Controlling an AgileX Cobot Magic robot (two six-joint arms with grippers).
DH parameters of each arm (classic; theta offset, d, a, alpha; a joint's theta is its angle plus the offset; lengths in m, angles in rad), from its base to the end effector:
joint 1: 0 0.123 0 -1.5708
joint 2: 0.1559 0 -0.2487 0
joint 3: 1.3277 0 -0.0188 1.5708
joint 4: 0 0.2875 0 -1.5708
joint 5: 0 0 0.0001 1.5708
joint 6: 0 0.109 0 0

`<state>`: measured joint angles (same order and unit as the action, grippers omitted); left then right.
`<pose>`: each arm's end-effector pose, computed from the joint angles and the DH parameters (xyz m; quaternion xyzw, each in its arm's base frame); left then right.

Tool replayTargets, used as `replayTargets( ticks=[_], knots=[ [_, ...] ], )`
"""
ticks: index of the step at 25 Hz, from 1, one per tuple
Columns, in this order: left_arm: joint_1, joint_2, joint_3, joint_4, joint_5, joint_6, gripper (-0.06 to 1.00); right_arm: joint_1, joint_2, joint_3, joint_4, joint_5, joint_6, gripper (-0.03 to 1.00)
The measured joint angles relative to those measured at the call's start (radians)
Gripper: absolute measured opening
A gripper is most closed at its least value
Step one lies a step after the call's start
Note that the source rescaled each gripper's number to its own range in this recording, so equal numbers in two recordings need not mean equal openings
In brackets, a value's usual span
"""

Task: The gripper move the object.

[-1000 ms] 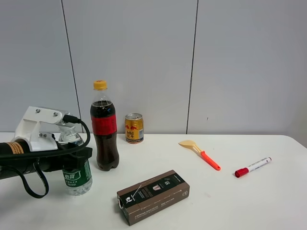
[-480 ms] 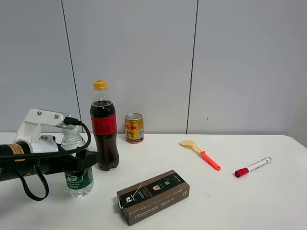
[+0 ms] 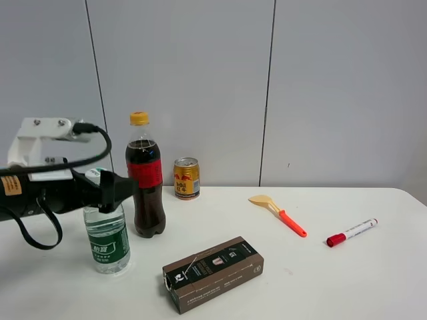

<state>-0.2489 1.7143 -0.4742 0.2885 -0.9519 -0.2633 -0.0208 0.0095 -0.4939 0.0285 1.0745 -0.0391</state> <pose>0.2949 -0.1010 0.0822 0.1331 0.7674 -0.1953 0.5960 0.0818 0.0010 0.2827 -0.0084 0.8607 -0.0010 0.5091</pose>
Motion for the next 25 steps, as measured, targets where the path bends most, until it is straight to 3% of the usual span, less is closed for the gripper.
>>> replayTargets(
  ticks=[9, 13, 17, 25],
  knots=[
    [0.000, -0.252, 0.001, 0.006, 0.143, -0.032, 0.99, 0.000, 0.000, 0.000, 0.000, 0.000, 0.000, 1.00],
    [0.000, -0.392, 0.002, 0.006, 0.270, -0.113, 0.99, 0.000, 0.000, 0.000, 0.000, 0.000, 0.000, 1.00],
    [0.000, -0.548, -0.011, 0.001, 0.483, -0.161, 0.99, 0.000, 0.000, 0.000, 0.000, 0.000, 0.000, 1.00],
    [0.000, -0.788, -0.221, 0.000, 1.123, -0.132, 1.00, 0.000, 0.000, 0.000, 0.000, 0.000, 0.000, 1.00]
  ],
)
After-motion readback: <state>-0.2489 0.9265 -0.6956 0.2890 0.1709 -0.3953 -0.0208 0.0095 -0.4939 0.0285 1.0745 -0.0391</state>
